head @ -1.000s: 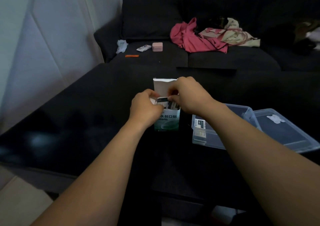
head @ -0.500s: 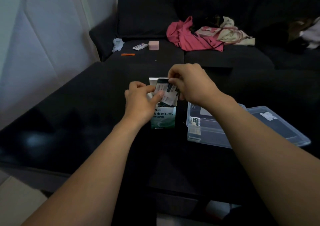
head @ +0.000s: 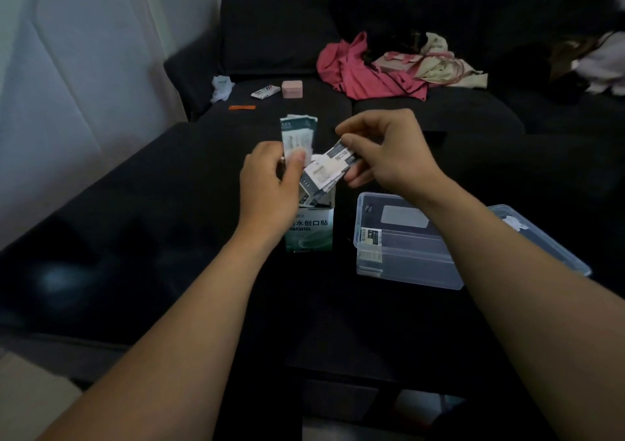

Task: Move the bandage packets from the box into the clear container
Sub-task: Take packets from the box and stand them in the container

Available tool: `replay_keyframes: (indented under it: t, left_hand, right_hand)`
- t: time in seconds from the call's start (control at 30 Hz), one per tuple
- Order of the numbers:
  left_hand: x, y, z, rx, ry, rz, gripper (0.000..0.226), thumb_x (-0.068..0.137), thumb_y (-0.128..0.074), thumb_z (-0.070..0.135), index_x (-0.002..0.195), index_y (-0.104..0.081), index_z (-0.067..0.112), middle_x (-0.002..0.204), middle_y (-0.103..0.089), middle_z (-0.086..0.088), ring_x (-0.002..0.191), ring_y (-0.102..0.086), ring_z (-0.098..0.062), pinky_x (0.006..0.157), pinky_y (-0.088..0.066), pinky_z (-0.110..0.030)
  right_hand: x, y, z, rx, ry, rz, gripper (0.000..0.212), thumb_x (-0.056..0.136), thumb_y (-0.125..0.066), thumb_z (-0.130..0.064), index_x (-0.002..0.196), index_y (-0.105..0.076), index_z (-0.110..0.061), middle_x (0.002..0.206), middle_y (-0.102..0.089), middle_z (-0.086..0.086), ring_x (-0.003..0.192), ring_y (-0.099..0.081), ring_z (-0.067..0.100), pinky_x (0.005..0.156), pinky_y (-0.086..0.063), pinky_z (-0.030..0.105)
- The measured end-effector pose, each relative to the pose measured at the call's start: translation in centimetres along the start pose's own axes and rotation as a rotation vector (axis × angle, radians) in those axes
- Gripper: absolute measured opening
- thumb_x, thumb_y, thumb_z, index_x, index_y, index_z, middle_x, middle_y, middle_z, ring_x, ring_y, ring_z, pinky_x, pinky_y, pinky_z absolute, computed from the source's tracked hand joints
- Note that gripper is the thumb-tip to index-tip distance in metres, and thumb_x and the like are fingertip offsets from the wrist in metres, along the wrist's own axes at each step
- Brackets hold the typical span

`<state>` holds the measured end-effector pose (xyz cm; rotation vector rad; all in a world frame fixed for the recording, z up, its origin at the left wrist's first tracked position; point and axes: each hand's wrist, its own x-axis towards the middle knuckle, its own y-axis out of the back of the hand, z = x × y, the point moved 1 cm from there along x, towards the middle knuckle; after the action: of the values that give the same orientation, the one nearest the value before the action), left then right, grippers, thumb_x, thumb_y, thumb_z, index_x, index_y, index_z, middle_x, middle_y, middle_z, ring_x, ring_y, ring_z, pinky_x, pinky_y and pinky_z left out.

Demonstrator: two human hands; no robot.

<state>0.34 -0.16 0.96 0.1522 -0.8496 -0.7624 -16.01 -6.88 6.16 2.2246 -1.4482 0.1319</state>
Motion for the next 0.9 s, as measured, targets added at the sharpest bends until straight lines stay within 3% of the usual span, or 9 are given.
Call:
replay_keyframes:
  t: [0.07,0.13,0.3,0.43,0.63,0.8,0.9]
  left_hand:
    - [-0.1,0.3,0.3,-0.144,0.098,0.027,0.024,0.103,-0.054,0.028,0.099,-0.070,0.011,0.097,-0.070,-0.001,0.089,-0.067,-0.021,0.078,-0.056,-0.045]
    - [-0.2,0.5,0.9,-0.314,0.189,-0.009,0.022,0.104,-0.053,0.025,0.103,-0.070,0.010,0.097,-0.075,-0.004,0.087,-0.072,-0.020,0.077,-0.061,-0.045]
    - [-1.4,-0.1,3.7,-0.734,0.440,-0.336,0.023,0.107,-0.047,0.015,0.118,-0.064,0.005,0.082,-0.077,-0.007,0.063,-0.072,-0.017,0.047,-0.056,-0.022]
    - [-2.2,-0.9,4.7,-0.758,0.547,-0.542,0.019,0.106,-0.049,0.018,0.105,-0.067,0.014,0.070,-0.075,-0.006,0.057,-0.071,-0.012,0.044,-0.052,-0.017]
    - [-2.4,-1.2,5.3,-0.834,0.688,-0.723,0.025,0.107,-0.047,0.017,0.126,-0.062,0.009,0.079,-0.075,-0.013,0.064,-0.073,-0.017,0.047,-0.055,-0.019]
    - [-2.9,-1.4,5.9,-0.921,0.765,-0.754,0.033,0.111,-0.033,0.023,0.113,-0.061,0.006,0.089,-0.076,-0.022,0.072,-0.076,-0.025,0.052,-0.061,-0.026]
    - [-3.1,-1.9,6.2,-0.928,0.775,-0.773,0.048,0.110,-0.031,0.041,0.119,-0.061,0.005,0.091,-0.076,-0.021,0.071,-0.075,-0.024,0.050,-0.059,-0.026]
  right_hand:
    - [-0.2,0.9,0.2,0.122,-0.078,0.005,0.018,0.098,-0.060,-0.004,0.114,-0.067,0.000,0.088,-0.071,0.017,0.051,-0.066,0.016,0.049,-0.059,0.026]
    - [-0.2,1.9,0.6,0.245,-0.155,0.028,0.018,0.098,-0.060,-0.005,0.114,-0.067,-0.001,0.086,-0.071,0.015,0.050,-0.063,0.012,0.047,-0.057,0.022]
    - [-0.4,3.1,1.4,0.321,-0.180,-0.041,0.012,0.096,-0.062,-0.006,0.106,-0.069,-0.004,0.075,-0.071,0.008,0.046,-0.061,0.008,0.044,-0.055,0.020]
    - [-0.5,3.9,0.8,0.206,-0.119,-0.084,0.013,0.095,-0.063,-0.006,0.107,-0.069,-0.003,0.079,-0.070,0.014,0.047,-0.062,0.010,0.044,-0.055,0.021]
    - [-0.9,5.6,0.2,-0.224,-0.014,-0.087,0.016,0.095,-0.064,-0.008,0.109,-0.071,-0.005,0.086,-0.073,0.016,0.055,-0.066,0.018,0.050,-0.058,0.024]
    - [-1.5,5.3,0.3,-0.368,0.090,-0.073,0.013,0.092,-0.068,-0.010,0.103,-0.075,-0.013,0.080,-0.074,0.007,0.057,-0.070,0.017,0.053,-0.058,0.022]
    - [-1.7,4.6,0.6,-0.436,0.125,-0.068,0.014,0.092,-0.068,-0.011,0.104,-0.075,-0.015,0.080,-0.073,0.004,0.059,-0.071,0.017,0.054,-0.060,0.024]
